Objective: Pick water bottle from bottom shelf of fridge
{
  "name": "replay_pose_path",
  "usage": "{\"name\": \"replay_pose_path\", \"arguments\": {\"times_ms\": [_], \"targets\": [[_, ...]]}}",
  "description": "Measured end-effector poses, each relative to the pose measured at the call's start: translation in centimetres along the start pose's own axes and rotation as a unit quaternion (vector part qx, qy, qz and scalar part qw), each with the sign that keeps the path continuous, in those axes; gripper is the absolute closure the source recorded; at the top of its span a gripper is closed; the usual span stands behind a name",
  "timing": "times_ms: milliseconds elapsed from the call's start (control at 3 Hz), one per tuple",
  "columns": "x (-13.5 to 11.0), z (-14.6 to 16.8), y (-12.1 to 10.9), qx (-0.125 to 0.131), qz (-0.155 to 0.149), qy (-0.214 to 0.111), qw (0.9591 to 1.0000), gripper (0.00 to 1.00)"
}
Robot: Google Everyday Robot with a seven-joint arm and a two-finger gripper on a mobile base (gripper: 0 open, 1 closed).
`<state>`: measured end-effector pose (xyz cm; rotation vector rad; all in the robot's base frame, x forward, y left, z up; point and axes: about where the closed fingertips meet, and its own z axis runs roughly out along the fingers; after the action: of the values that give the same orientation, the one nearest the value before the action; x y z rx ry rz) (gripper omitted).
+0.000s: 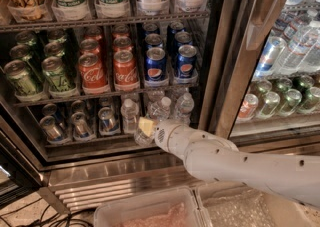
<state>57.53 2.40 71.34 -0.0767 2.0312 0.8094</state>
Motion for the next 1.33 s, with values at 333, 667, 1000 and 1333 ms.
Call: {"name": "replay_pose_path", "arguments": {"times_ms": [333,667,1000,1333], "targets": [[4.2,-0.3,1.1,-0.012,0.056,0.034,0.9978,1.0],[7.1,-0.7,1.5,-0.016,0.09,0.059,0.9941,1.0],[7.9,-0.9,1.4,-0.015,0.097,0.064,0.9931,1.0],[11.1,-3.0,2.1,-0.003,0.14,0.099,0.9852,1.0]]}}
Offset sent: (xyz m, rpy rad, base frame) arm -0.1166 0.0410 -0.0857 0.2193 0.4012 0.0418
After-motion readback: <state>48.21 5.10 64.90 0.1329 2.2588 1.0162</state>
